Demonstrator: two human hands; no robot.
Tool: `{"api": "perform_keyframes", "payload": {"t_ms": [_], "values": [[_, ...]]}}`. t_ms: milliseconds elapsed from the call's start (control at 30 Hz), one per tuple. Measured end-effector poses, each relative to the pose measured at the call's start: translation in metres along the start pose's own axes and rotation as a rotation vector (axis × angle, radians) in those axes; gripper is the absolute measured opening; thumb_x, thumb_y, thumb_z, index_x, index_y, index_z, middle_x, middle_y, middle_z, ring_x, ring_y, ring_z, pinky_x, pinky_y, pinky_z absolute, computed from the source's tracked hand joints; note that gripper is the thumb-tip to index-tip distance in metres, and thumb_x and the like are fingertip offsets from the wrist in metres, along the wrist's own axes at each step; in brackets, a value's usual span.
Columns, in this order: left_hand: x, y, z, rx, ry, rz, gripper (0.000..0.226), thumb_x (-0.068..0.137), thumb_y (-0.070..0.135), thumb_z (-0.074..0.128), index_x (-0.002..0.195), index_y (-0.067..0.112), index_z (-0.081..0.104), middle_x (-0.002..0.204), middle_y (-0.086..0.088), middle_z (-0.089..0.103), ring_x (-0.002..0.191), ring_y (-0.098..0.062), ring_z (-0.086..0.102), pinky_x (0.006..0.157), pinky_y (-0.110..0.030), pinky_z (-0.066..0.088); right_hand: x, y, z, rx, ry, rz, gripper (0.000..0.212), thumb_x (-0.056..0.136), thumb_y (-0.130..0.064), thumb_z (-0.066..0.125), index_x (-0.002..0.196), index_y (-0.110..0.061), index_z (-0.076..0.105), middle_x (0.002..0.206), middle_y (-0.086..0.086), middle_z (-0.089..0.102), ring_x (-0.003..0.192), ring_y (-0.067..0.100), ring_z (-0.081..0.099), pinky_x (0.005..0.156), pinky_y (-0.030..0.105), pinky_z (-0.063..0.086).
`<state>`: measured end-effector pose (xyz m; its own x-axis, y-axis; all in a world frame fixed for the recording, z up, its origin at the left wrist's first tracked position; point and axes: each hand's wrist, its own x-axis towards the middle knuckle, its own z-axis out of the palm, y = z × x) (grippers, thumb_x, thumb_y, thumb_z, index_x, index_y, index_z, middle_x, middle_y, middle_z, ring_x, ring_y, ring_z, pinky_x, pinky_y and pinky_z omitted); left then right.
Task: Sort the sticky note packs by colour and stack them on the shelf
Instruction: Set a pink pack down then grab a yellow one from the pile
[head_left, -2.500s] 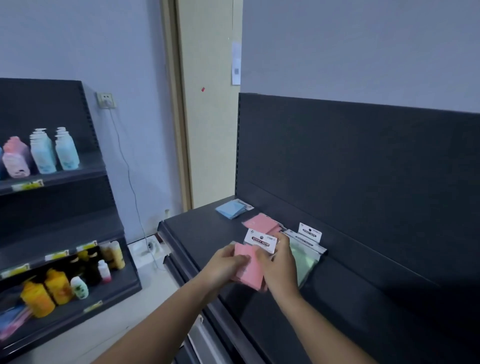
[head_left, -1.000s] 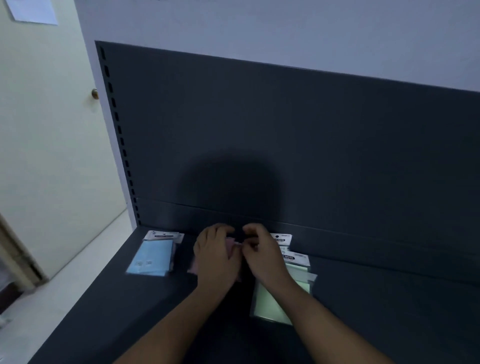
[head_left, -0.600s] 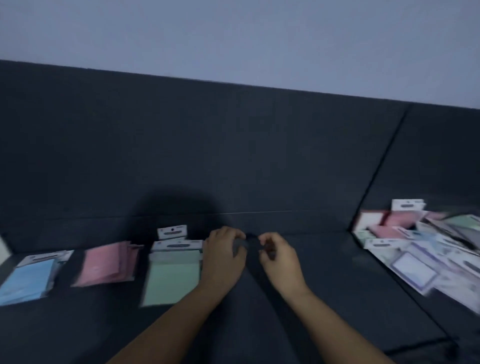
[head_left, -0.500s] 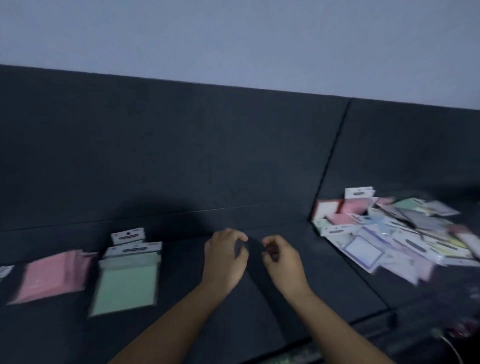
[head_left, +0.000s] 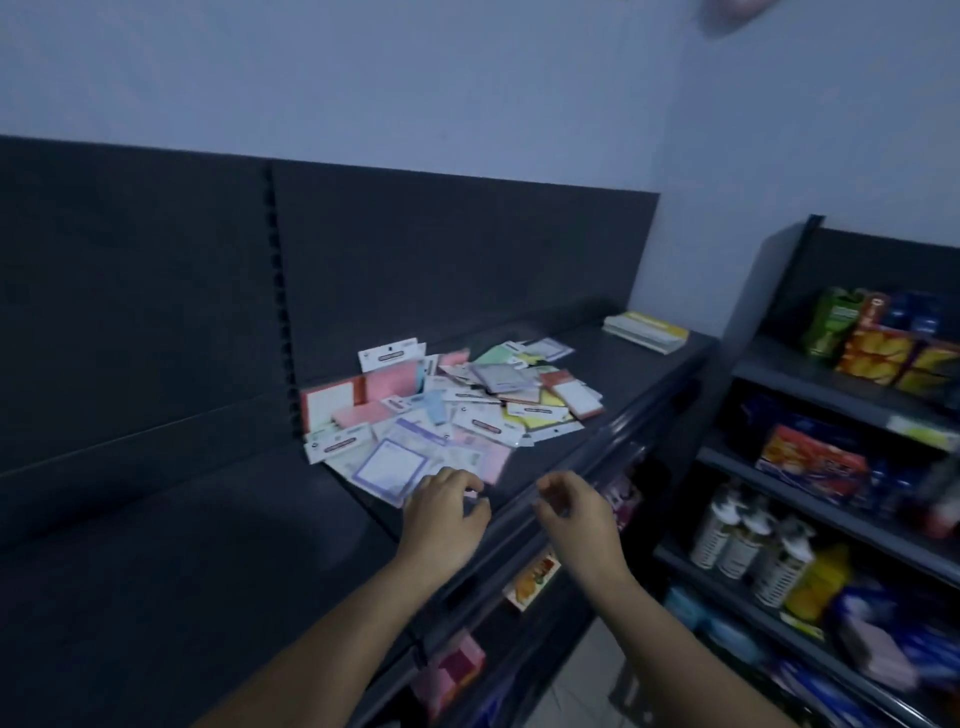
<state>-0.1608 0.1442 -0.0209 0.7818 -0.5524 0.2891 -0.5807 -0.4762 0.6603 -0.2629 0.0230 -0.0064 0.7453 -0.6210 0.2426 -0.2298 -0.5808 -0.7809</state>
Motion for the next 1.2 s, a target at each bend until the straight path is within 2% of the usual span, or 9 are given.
{"api": "perform_keyframes", "payload": {"t_ms": [100,233,333,433,833,900,1000,1133,1200], "values": [[0.017,0.029,0.031,-0.009,-0.064,0.043,0.021,0.092,0.028,0.051,0.109,0.019,0.06,0.116,0.004,0.058,0.114,-0.018,0.046,0.099,-0.033,0.032,0.01,0.03,-0.028,-0.032,0.078,0.039,0.011,0.086,-0.012,0.062,0.093,-0.02,0.058,0.09,-0.005,0.061,0.083,0.008,0.056,0.069,0.016,0.039],[0.046,0.041,0.06,0.008,-0.113,0.055,0.023,0.093,0.027,0.05,0.112,0.017,0.059,0.119,0.002,0.057,0.115,-0.018,0.047,0.1,-0.037,0.034,0.025,0.057,-0.039,-0.037,0.115,0.089,0.017,0.086,-0.012,0.063,0.087,-0.026,0.054,0.087,-0.007,0.059,0.079,0.004,0.054,0.063,0.007,0.038],[0.076,0.047,0.083,0.024,-0.135,0.065,0.024,0.093,0.026,0.049,0.113,0.017,0.059,0.122,0.001,0.057,0.116,-0.019,0.046,0.099,-0.034,0.033,0.049,0.076,-0.046,-0.029,0.117,0.144,0.013,0.086,-0.012,0.063,0.094,-0.021,0.058,0.094,-0.002,0.062,0.086,0.01,0.058,0.071,0.016,0.041],[0.113,0.051,0.103,0.021,-0.142,0.079,0.025,0.093,0.026,0.048,0.113,0.017,0.059,0.123,0.001,0.056,0.117,-0.02,0.045,0.097,-0.033,0.033,0.084,0.095,-0.053,-0.027,0.143,0.188,0.017,0.086,-0.013,0.063,0.103,-0.015,0.061,0.098,-0.002,0.062,0.091,0.012,0.057,0.076,0.018,0.039],[0.27,0.017,0.138,0.015,-0.119,0.026,0.027,0.092,0.022,0.051,0.115,0.013,0.06,0.121,-0.003,0.059,0.115,-0.023,0.047,0.096,-0.034,0.038,0.244,0.118,-0.031,-0.018,0.08,0.2,0.012,0.086,-0.011,0.063,0.098,-0.014,0.061,0.093,-0.005,0.061,0.088,0.011,0.056,0.07,0.019,0.037],[0.281,0.013,0.148,0.018,-0.133,0.007,0.027,0.091,0.021,0.051,0.116,0.013,0.06,0.121,-0.003,0.059,0.117,-0.023,0.047,0.098,-0.034,0.038,0.257,0.127,-0.03,-0.016,0.075,0.202,0.009,0.086,-0.01,0.062,0.092,-0.017,0.059,0.092,-0.004,0.061,0.087,0.012,0.056,0.072,0.021,0.039],[0.299,0.011,0.159,0.013,-0.139,-0.009,0.028,0.091,0.02,0.051,0.116,0.011,0.06,0.123,-0.004,0.058,0.117,-0.023,0.046,0.099,-0.034,0.037,0.279,0.138,-0.029,-0.003,0.057,0.207,0.011,0.087,-0.011,0.062,0.096,-0.016,0.059,0.096,-0.004,0.06,0.091,0.012,0.055,0.076,0.02,0.039],[0.328,0.008,0.169,0.02,-0.097,-0.039,0.029,0.091,0.02,0.051,0.117,0.011,0.059,0.125,-0.005,0.057,0.118,-0.024,0.047,0.099,-0.035,0.037,0.321,0.147,-0.025,0.065,0.053,0.155,0.008,0.085,-0.007,0.062,0.086,-0.015,0.061,0.082,-0.01,0.061,0.077,-0.001,0.055,0.061,0.004,0.038],[0.342,0.006,0.175,0.034,-0.078,-0.06,0.028,0.091,0.021,0.051,0.117,0.013,0.06,0.124,-0.004,0.057,0.116,-0.023,0.048,0.097,-0.032,0.038,0.347,0.155,-0.023,0.069,0.016,0.162,0.011,0.086,-0.003,0.058,0.089,-0.013,0.06,0.085,-0.003,0.061,0.076,0.005,0.055,0.058,0.006,0.039]]}}
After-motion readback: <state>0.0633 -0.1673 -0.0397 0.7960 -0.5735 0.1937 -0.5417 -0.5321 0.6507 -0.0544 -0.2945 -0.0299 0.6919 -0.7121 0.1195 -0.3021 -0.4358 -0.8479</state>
